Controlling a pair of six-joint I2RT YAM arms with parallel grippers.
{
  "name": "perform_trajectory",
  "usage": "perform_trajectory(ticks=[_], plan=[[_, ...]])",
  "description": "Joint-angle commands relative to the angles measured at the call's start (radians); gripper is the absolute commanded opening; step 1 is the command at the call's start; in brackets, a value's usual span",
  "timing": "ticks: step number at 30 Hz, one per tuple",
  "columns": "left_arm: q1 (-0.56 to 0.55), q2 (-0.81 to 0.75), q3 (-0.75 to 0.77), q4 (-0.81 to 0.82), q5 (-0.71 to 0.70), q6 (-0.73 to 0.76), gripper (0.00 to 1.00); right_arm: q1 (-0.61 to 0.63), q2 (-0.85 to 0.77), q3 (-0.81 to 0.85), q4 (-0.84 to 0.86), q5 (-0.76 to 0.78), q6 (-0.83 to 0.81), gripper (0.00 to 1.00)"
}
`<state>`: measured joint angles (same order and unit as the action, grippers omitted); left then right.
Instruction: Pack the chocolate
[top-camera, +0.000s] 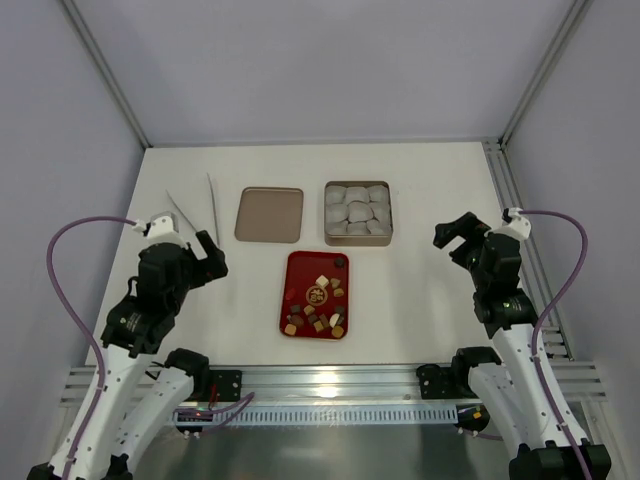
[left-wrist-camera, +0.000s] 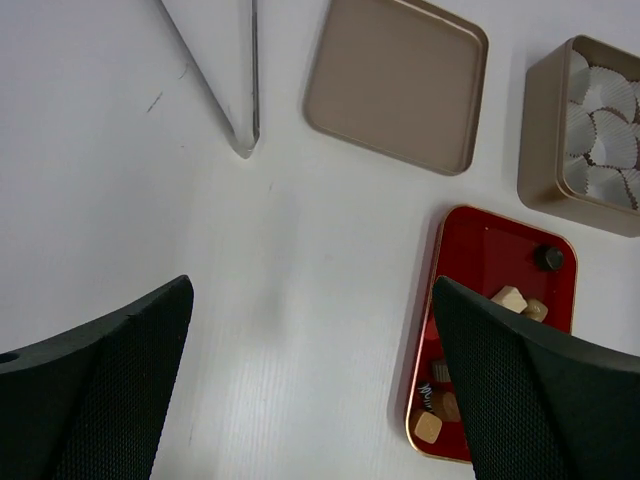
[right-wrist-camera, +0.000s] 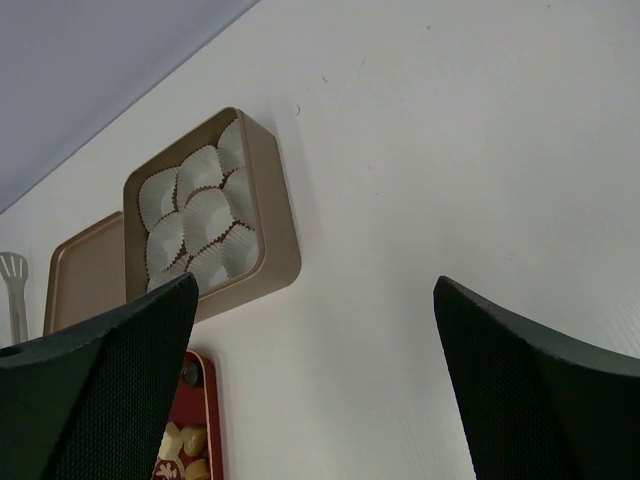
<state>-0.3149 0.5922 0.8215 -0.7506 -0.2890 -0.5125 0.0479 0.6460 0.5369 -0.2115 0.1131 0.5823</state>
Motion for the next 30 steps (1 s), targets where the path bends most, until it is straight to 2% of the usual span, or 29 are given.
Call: perform_trajectory(ticks=[1,7,9,12,17,21,27,30], plan=[[-0.003,0.006,0.021,0.007,-0.062,0.003,1.00,-0.003,-0.002,0.029,0.037,-0.019,-0.013,1.00],[-0.001,0.110,0.071,-0.012,-0.196,-0.020,1.00,-0.003,0.015,0.044,0.043,-0.065,-0.041,1.00],[0.010,0.199,0.090,0.006,-0.203,-0.026,1.00,-0.003,0.023,0.052,0.038,-0.072,-0.048,1.00],[0.066,0.346,0.145,0.051,-0.161,-0.014,1.00,-0.003,0.033,0.057,0.037,-0.088,-0.062,1.00],[0.189,0.604,0.269,0.128,-0.001,-0.006,1.00,-0.003,0.061,0.066,0.038,-0.159,-0.071,1.00],[0.215,0.851,0.373,0.143,-0.022,0.005,1.00,-0.002,0.063,0.067,0.044,-0.213,-0.062,1.00],[0.255,1.061,0.467,0.175,-0.013,-0.004,1.00,-0.003,0.063,0.077,0.041,-0.257,-0.061,1.00],[0.280,1.106,0.472,0.200,0.011,-0.017,1.00,-0.002,0.064,0.077,0.040,-0.268,-0.062,1.00]])
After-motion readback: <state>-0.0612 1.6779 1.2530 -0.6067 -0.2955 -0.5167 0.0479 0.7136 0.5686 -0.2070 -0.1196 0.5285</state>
